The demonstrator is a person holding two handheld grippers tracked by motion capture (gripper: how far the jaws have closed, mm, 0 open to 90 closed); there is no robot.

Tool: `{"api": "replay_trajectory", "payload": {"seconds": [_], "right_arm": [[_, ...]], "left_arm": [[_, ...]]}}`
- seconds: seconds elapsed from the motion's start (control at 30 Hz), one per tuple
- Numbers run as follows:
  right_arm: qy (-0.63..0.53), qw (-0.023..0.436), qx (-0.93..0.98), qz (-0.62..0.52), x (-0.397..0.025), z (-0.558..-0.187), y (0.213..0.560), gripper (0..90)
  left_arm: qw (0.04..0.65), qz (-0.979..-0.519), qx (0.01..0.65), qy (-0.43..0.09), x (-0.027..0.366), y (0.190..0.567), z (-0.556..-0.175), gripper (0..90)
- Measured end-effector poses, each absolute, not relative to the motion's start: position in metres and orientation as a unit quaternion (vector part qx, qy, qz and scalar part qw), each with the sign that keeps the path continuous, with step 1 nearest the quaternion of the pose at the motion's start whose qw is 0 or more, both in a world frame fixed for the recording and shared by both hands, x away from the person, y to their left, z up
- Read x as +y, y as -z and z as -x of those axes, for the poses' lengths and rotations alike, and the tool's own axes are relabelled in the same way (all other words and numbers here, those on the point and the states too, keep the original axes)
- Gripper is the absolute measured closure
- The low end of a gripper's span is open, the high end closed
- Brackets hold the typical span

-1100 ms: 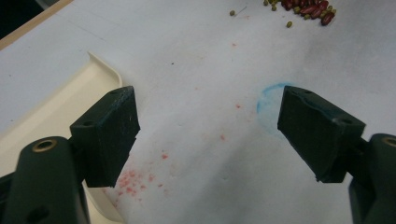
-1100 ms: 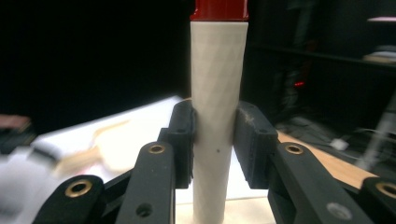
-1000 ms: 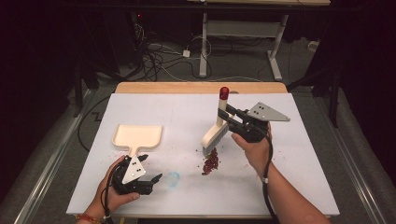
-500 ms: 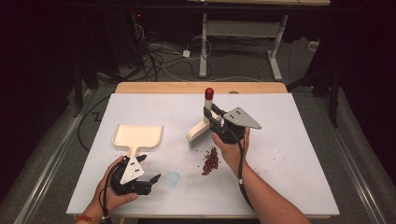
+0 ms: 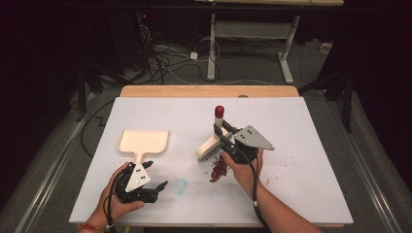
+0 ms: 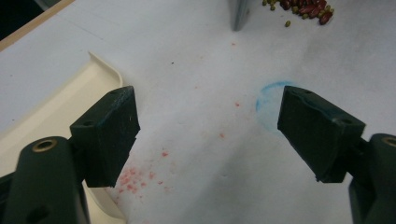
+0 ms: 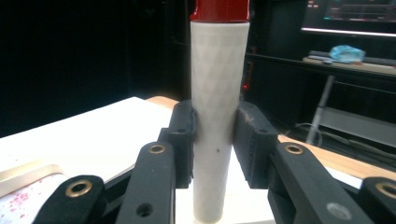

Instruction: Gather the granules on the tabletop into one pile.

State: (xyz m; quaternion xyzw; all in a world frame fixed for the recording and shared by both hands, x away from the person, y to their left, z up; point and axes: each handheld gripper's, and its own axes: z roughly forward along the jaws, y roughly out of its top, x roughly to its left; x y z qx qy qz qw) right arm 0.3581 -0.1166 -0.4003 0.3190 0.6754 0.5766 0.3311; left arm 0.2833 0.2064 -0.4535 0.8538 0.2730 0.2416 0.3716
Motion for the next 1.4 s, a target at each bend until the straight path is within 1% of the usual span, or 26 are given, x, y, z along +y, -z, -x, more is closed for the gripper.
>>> {"api": "replay_trajectory", "payload": {"seconds": [0.13, 0.23, 0.37, 0.57, 0.67, 0.77, 0.83, 0.97, 1.13, 1.2, 1.3, 1.4], "right_arm": [[-0.568, 0.329, 0.678, -0.331, -0.118, -0.346, 0.398, 70.4], [-0.562, 0.338, 0.679, -0.329, -0.117, -0.338, 0.395, 70.3], [-0.556, 0.329, 0.685, -0.336, -0.115, -0.330, 0.392, 70.3], [-0.559, 0.331, 0.684, -0.331, -0.115, -0.329, 0.389, 70.3], [-0.574, 0.322, 0.679, -0.325, -0.115, -0.331, 0.386, 70.3], [-0.593, 0.304, 0.688, -0.287, -0.116, -0.330, 0.378, 70.2], [-0.604, 0.282, 0.705, -0.242, -0.118, -0.332, 0.374, 70.2], [-0.620, 0.216, 0.736, -0.167, -0.123, -0.341, 0.371, 70.1], [-0.622, 0.129, 0.765, -0.103, -0.130, -0.361, 0.374, 70.0], [-0.621, 0.102, 0.773, -0.083, -0.132, -0.368, 0.377, 70.1], [-0.616, 0.077, 0.781, -0.064, -0.136, -0.378, 0.382, 70.0], [-0.612, 0.074, 0.785, -0.058, -0.142, -0.386, 0.386, 70.0]], "left_arm": [[0.374, -0.853, 0.271, -0.242, 0.205, 0.453, -0.284, 19.8], [0.374, -0.855, 0.266, -0.242, 0.203, 0.452, -0.282, 19.8], [0.376, -0.855, 0.265, -0.241, 0.203, 0.452, -0.282, 19.8], [0.376, -0.853, 0.268, -0.242, 0.204, 0.452, -0.281, 19.8], [0.372, -0.855, 0.269, -0.243, 0.203, 0.453, -0.280, 19.8], [0.373, -0.855, 0.267, -0.243, 0.203, 0.453, -0.280, 19.8], [0.371, -0.856, 0.267, -0.242, 0.204, 0.453, -0.281, 19.8], [0.369, -0.857, 0.269, -0.240, 0.204, 0.454, -0.283, 19.8], [0.368, -0.857, 0.268, -0.240, 0.204, 0.454, -0.283, 19.8], [0.368, -0.858, 0.268, -0.240, 0.204, 0.454, -0.283, 19.8], [0.368, -0.858, 0.267, -0.238, 0.205, 0.454, -0.284, 19.8], [0.365, -0.860, 0.265, -0.238, 0.204, 0.455, -0.284, 19.8]]}}
